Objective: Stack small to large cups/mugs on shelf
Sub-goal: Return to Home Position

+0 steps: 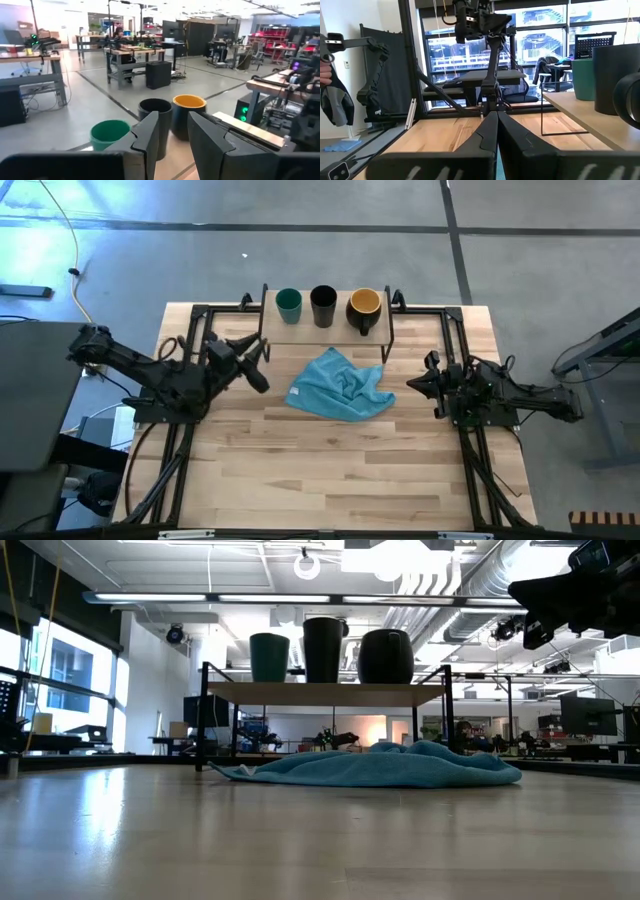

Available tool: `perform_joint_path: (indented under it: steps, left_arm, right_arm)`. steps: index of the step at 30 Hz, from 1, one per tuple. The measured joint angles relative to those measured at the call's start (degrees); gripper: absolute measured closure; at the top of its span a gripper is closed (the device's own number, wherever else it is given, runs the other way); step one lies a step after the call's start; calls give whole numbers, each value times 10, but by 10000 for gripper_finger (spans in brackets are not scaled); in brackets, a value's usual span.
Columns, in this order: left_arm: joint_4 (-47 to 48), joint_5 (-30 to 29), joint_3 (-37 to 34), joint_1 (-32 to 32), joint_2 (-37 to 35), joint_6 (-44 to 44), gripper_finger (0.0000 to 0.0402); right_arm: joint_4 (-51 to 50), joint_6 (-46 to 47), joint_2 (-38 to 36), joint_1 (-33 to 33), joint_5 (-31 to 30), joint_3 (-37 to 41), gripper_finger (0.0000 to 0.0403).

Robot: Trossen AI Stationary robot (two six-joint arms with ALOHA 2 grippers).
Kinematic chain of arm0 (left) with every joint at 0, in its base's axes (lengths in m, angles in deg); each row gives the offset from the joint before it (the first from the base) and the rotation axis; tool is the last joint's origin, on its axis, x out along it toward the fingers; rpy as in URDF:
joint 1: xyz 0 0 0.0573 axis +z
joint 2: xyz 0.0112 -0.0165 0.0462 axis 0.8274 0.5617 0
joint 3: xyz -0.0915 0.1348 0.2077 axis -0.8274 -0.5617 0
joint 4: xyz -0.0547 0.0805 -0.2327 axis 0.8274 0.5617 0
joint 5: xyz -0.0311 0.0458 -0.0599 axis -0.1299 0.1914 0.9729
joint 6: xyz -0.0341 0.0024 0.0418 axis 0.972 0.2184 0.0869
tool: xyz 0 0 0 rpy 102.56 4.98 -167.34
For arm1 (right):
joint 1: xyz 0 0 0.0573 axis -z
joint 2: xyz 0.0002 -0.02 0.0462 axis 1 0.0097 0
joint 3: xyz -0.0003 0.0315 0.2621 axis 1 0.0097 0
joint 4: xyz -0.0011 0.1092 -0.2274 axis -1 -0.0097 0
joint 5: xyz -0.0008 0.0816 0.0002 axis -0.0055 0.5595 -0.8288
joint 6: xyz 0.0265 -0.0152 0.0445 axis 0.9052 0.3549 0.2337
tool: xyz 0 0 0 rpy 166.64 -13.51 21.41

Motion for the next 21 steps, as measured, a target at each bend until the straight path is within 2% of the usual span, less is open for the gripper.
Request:
perform_joint_path:
  steps: [5, 8, 14, 21]
  left_arm:
    - [0, 2, -35, 0, -53, 5, 308]
    - [0, 22, -48, 0, -75, 5, 307]
    - [-1, 32, -57, 0, -103, -42, 307]
    - [-18, 102, -57, 0, -137, -107, 307]
  right_arm:
    - [0, 0, 0, 0, 0, 0, 402]
    - [0, 0, 0, 0, -1, 0, 402]
    - [5, 3, 0, 0, -9, 0, 402]
    - [9, 1, 0, 0, -9, 0, 402]
